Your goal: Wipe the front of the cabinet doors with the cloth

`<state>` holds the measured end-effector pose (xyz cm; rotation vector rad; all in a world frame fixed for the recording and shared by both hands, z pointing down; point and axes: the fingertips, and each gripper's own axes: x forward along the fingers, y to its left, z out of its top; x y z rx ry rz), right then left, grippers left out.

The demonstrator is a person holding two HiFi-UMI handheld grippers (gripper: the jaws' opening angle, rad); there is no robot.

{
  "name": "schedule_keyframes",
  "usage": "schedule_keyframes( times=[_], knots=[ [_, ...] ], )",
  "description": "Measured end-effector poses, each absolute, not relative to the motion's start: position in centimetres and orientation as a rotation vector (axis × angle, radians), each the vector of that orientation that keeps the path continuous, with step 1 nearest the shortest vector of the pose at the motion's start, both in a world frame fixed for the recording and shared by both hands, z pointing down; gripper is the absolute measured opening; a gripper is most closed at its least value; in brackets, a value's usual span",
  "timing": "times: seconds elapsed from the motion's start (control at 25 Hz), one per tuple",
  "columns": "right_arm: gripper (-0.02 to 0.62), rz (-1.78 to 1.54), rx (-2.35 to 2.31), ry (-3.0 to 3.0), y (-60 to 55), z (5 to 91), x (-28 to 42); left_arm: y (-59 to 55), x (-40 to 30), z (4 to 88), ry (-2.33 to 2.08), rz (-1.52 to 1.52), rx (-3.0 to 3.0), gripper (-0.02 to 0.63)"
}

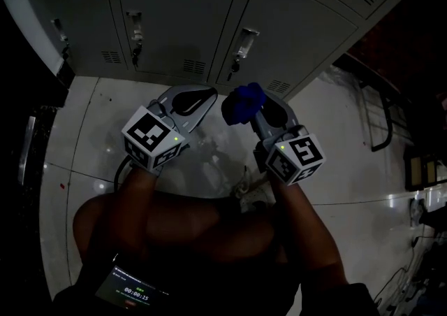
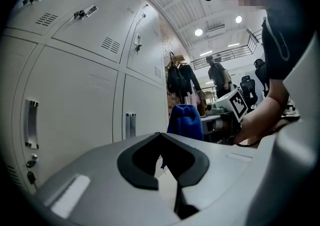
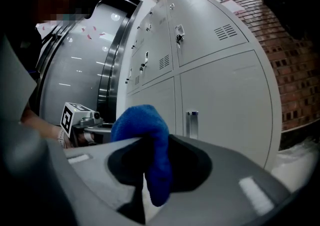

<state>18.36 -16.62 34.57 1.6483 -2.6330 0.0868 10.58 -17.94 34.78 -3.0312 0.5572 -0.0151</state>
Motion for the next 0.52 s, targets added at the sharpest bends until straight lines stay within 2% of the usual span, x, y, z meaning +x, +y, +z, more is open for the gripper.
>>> schedule_keyframes(
  times=[0.52],
  knots=[
    [0.077,0.085,1.572,-2.617,-16.3,35.8,16.9,-17.8,10.8,35.1,0.554,-0.017,-3.032,0.001]
  ],
)
